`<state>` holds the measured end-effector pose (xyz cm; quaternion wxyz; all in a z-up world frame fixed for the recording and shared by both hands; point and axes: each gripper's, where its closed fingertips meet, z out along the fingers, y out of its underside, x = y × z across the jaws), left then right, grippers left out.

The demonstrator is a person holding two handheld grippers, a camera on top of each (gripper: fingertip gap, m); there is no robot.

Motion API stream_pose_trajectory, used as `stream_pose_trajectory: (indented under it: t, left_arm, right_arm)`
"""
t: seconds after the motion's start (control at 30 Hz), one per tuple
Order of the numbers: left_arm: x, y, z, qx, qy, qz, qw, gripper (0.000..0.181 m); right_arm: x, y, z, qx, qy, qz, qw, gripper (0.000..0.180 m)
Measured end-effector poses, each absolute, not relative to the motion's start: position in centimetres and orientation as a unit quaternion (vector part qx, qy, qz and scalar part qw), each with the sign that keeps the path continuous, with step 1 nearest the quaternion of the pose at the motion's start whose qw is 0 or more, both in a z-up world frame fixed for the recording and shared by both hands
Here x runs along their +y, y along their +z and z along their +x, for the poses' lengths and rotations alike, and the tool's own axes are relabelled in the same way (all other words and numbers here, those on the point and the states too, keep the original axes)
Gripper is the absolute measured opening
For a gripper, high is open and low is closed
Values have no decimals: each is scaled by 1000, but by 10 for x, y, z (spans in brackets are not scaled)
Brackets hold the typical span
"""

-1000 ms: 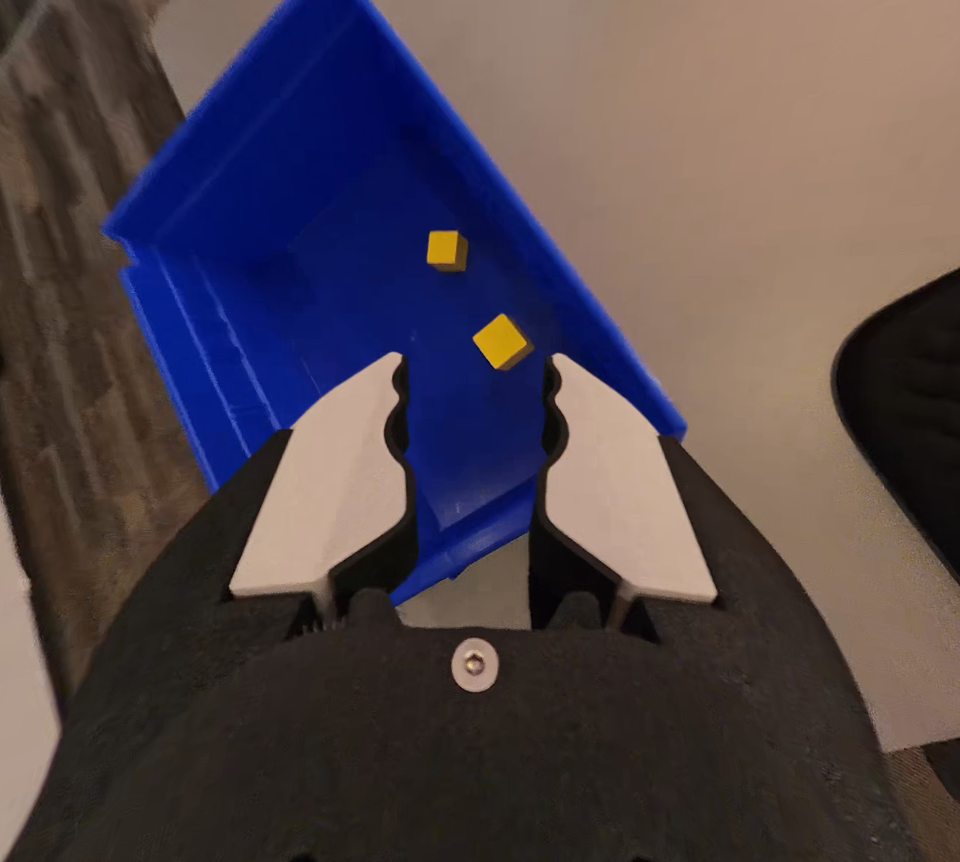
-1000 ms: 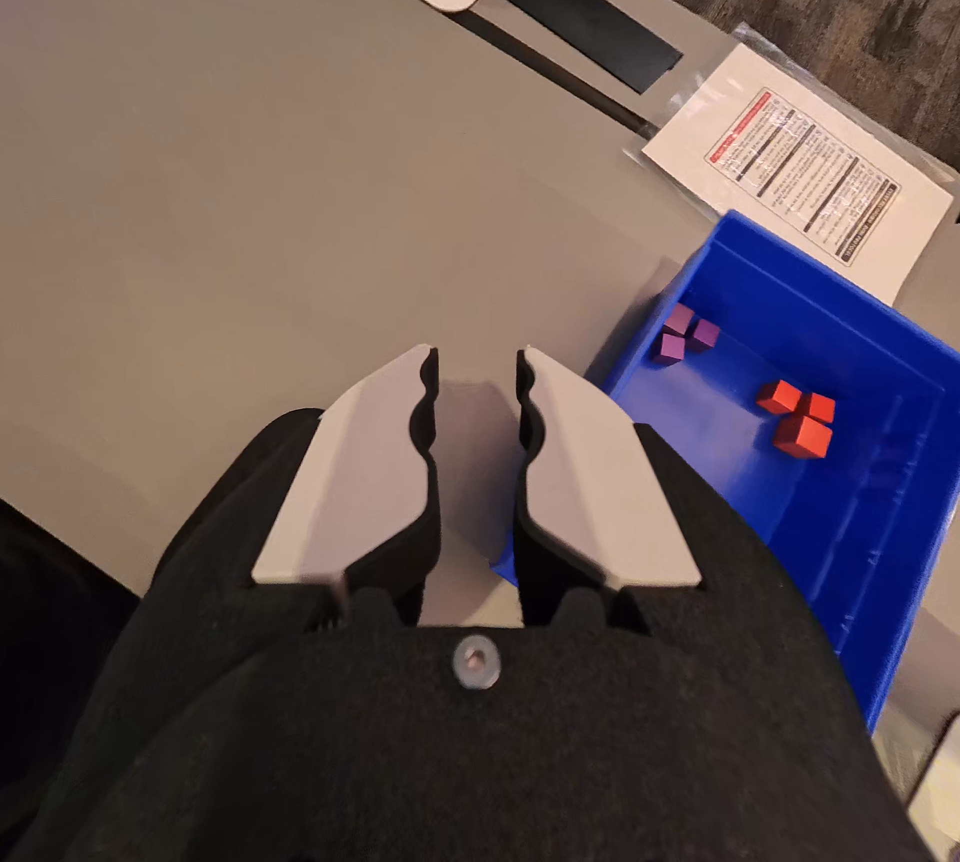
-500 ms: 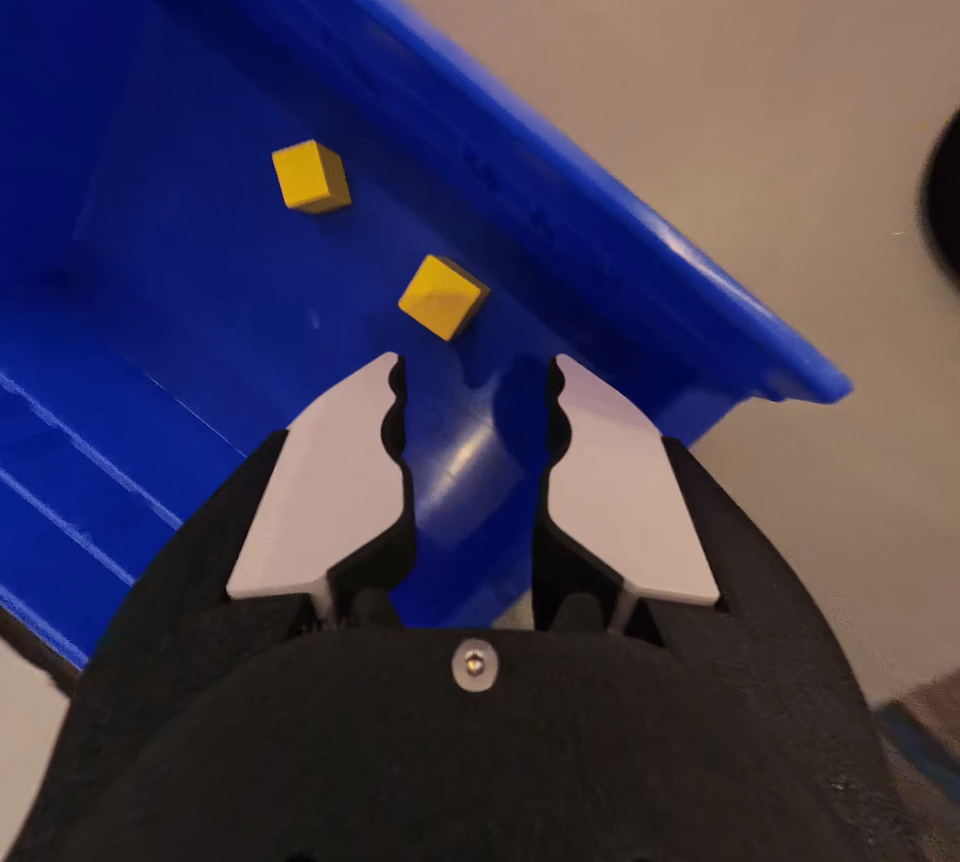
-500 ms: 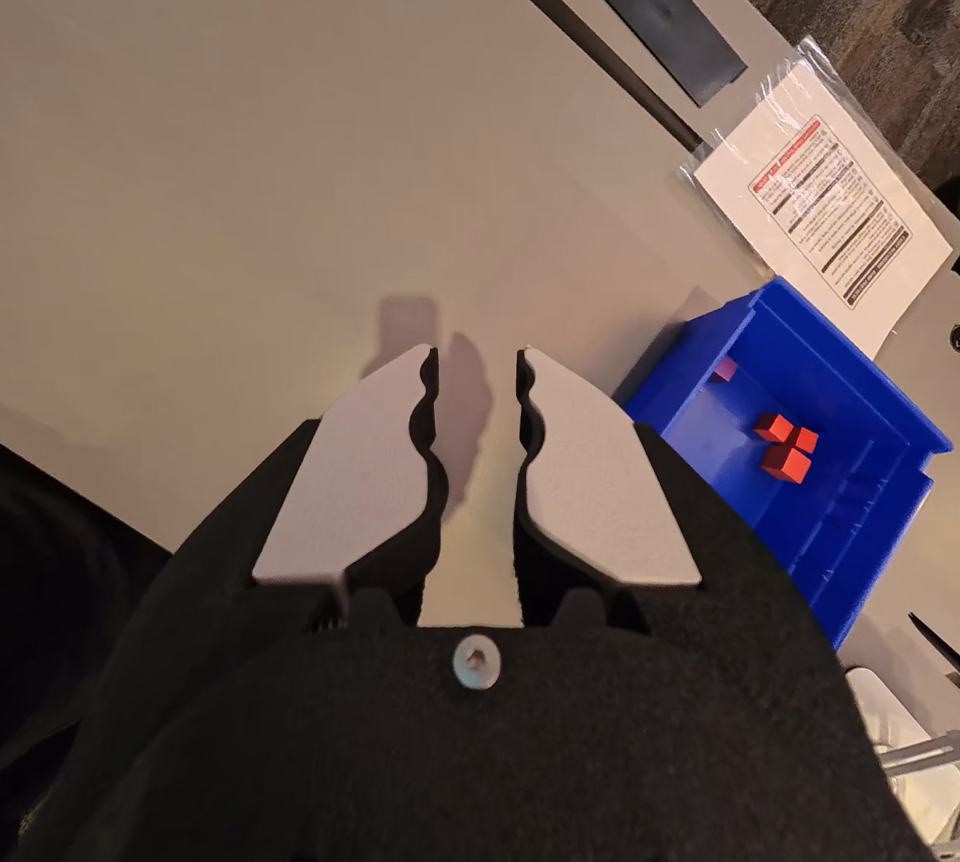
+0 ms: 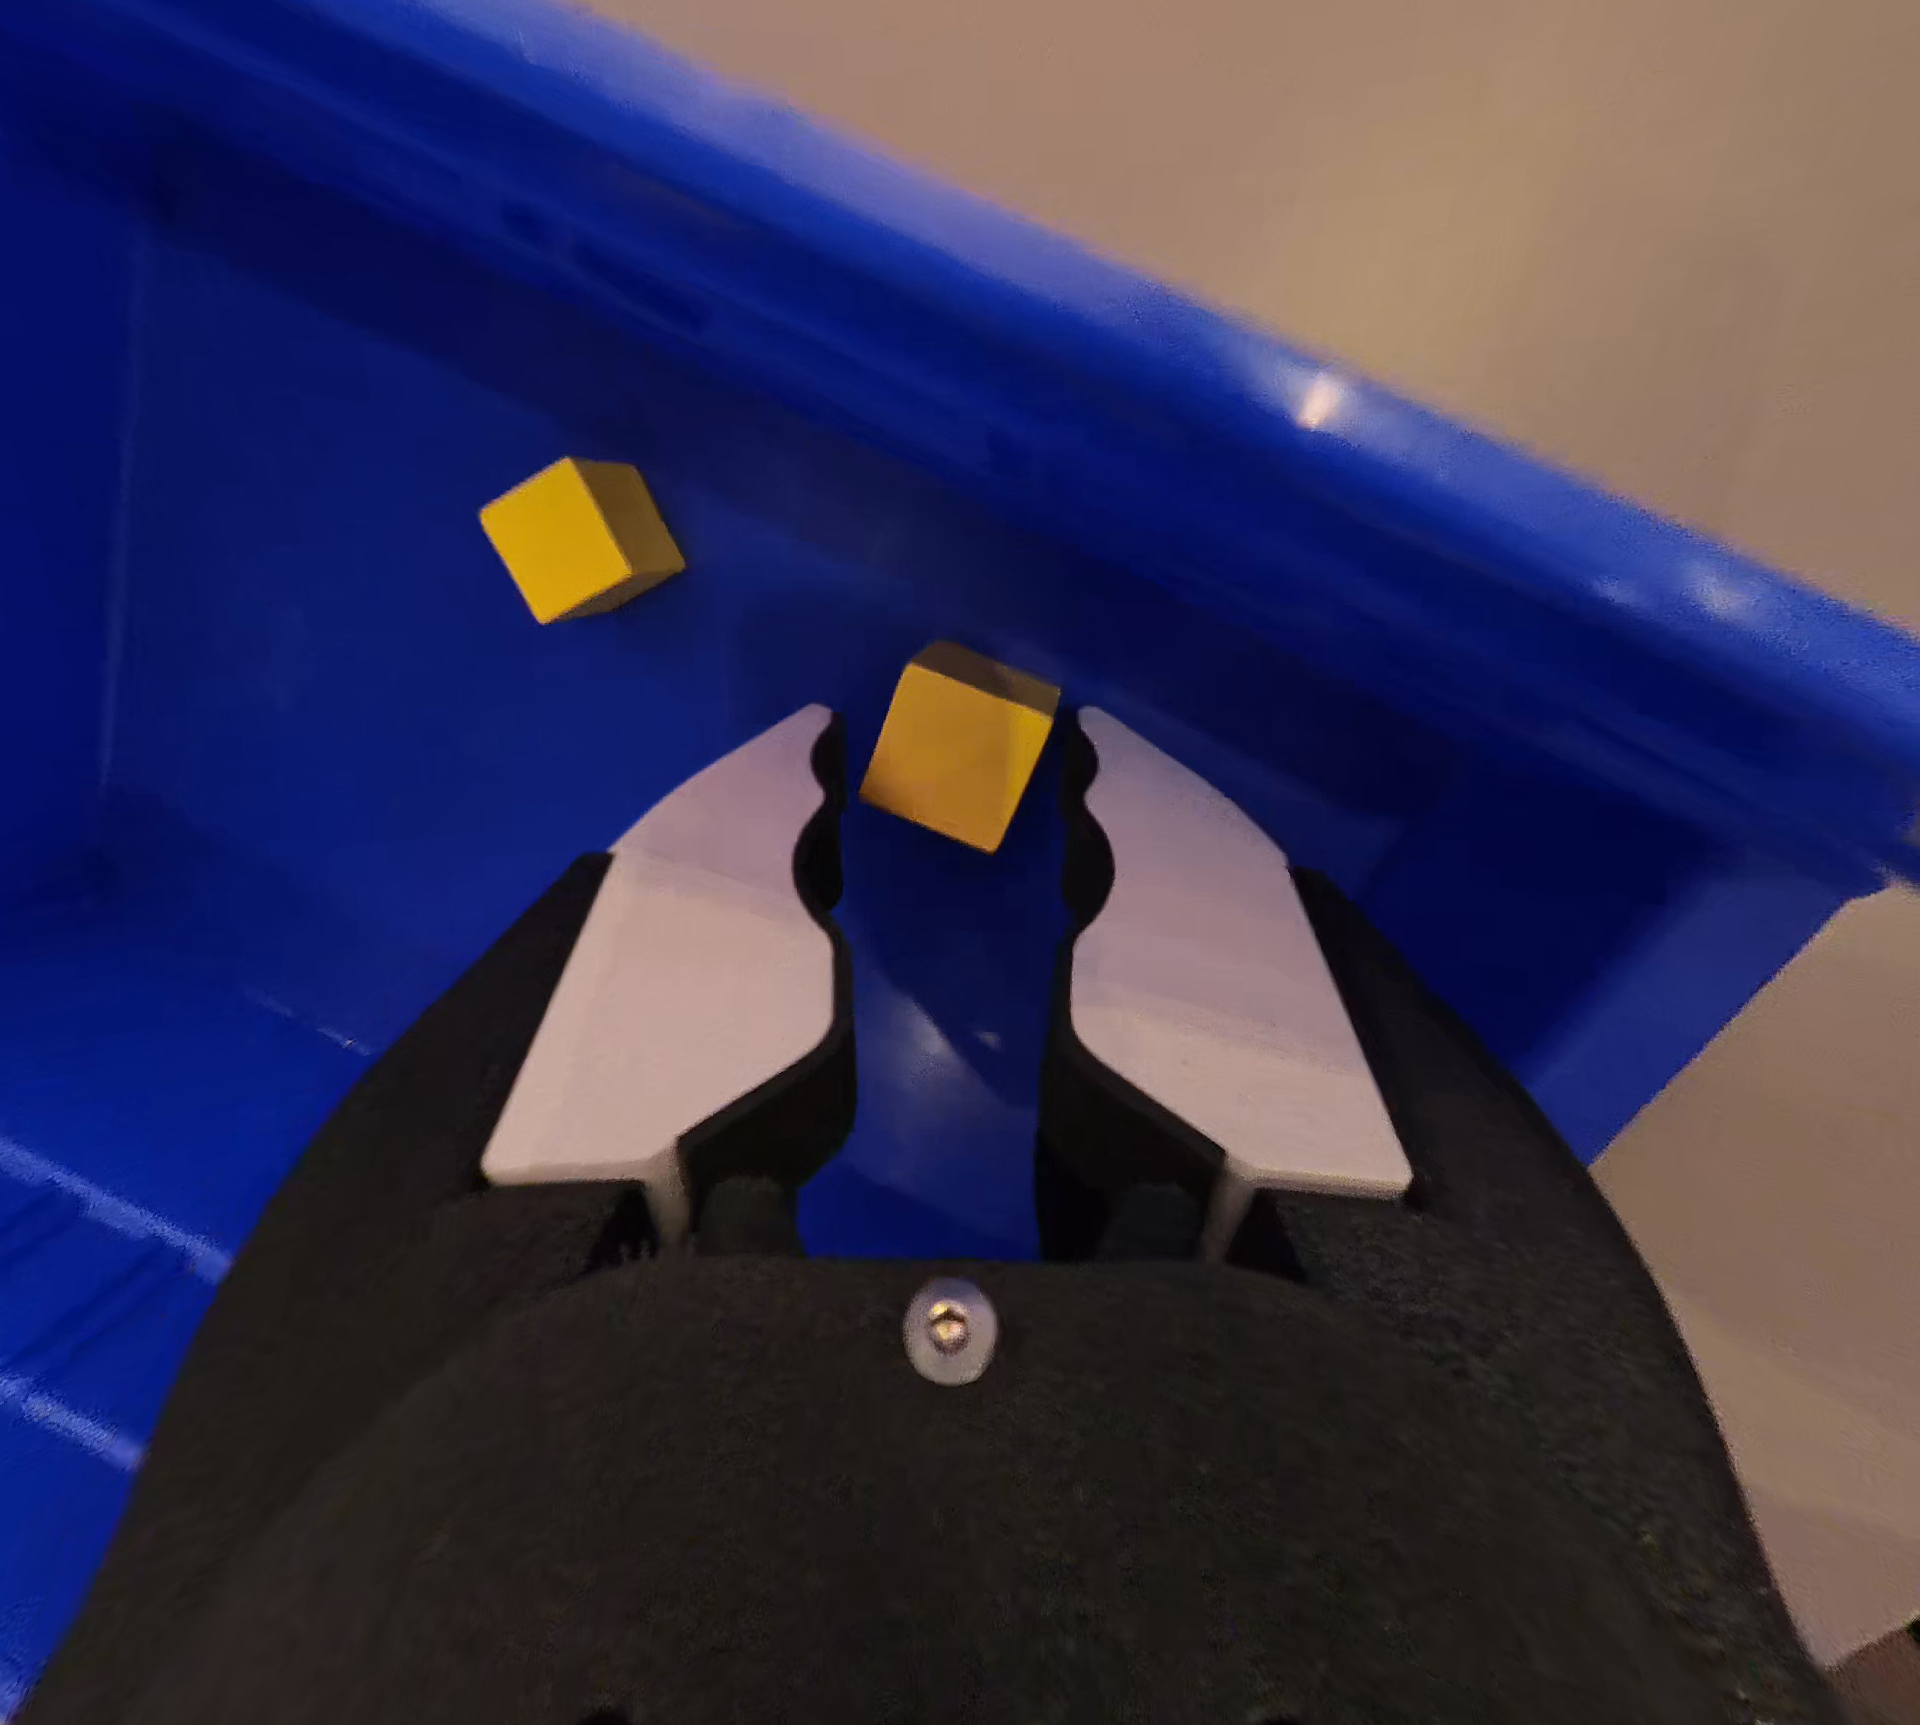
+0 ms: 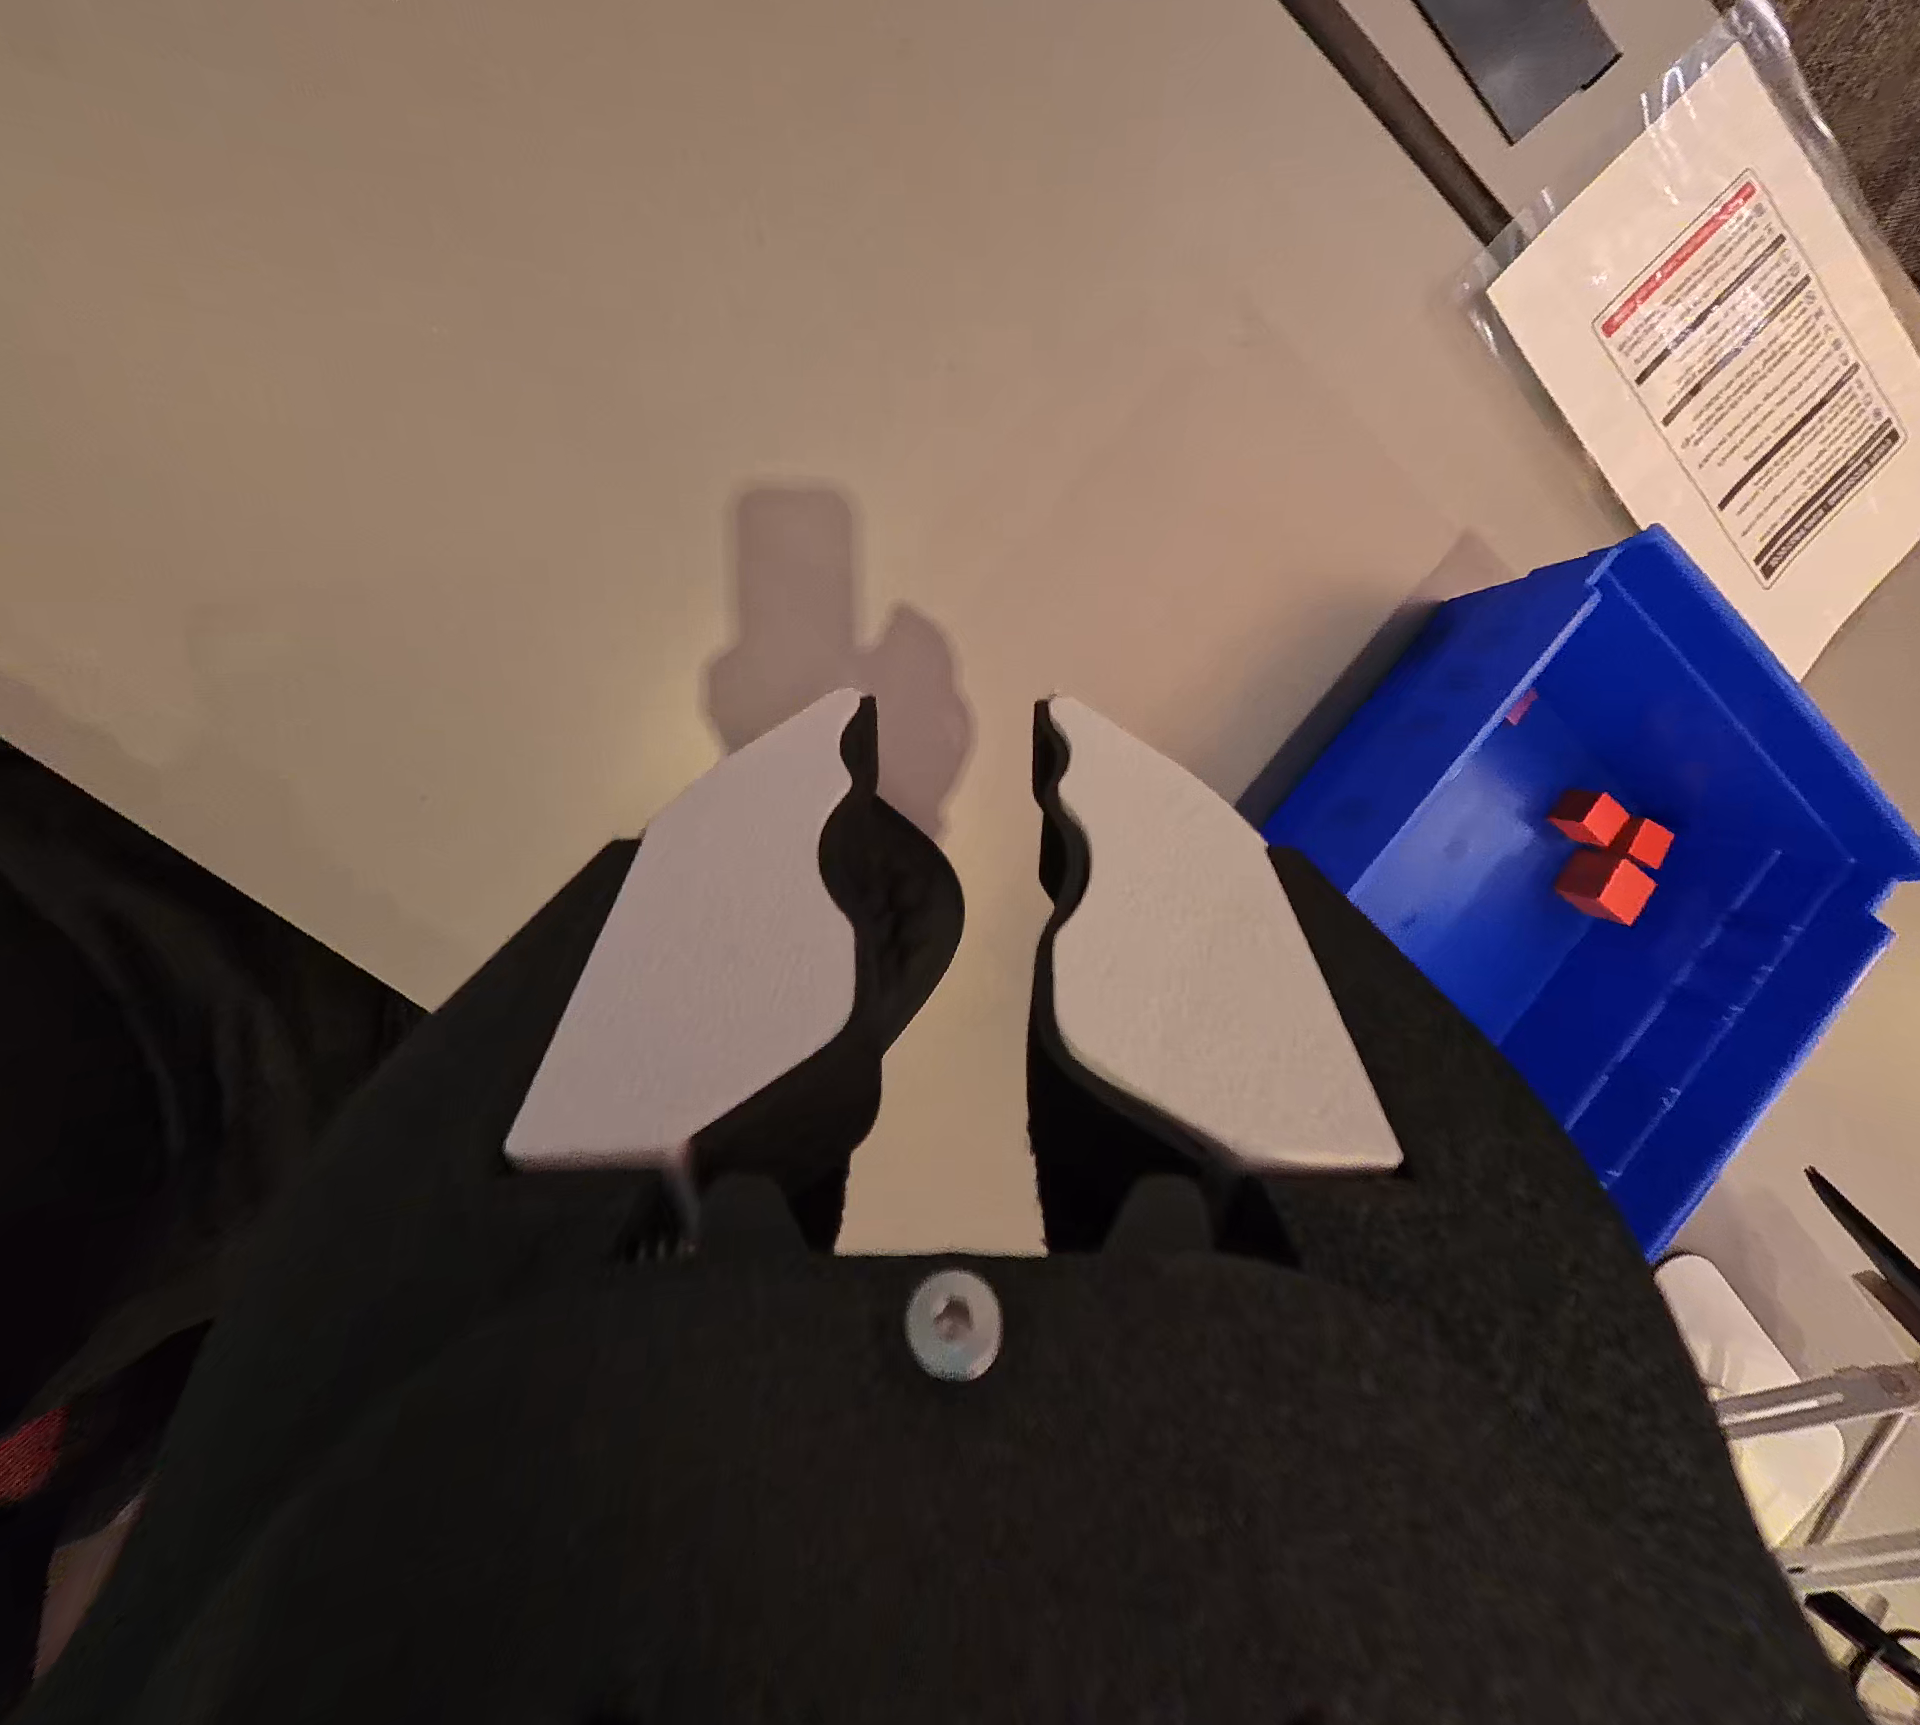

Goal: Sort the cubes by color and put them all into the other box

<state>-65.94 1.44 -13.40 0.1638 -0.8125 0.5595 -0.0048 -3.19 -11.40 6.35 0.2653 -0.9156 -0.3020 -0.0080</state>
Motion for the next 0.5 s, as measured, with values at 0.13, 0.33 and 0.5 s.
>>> stream_pose_trajectory:
  t: [0.13, 0.33, 0.5]
  left_arm:
    - [21, -127, -668, 543, 23, -820, 180, 28]
    - [35, -5, -648, 424, 10, -791, 442, 28]
    - [2, 92, -548, 400, -57, -678, 613, 28]
  right_arm:
    - [-112, 59, -36, -308, 0, -914, 265, 28]
    - [-90, 52, -74, -349, 33, -887, 302, 27]
    - [-65, 59, -173, -390, 163, -830, 364, 28]
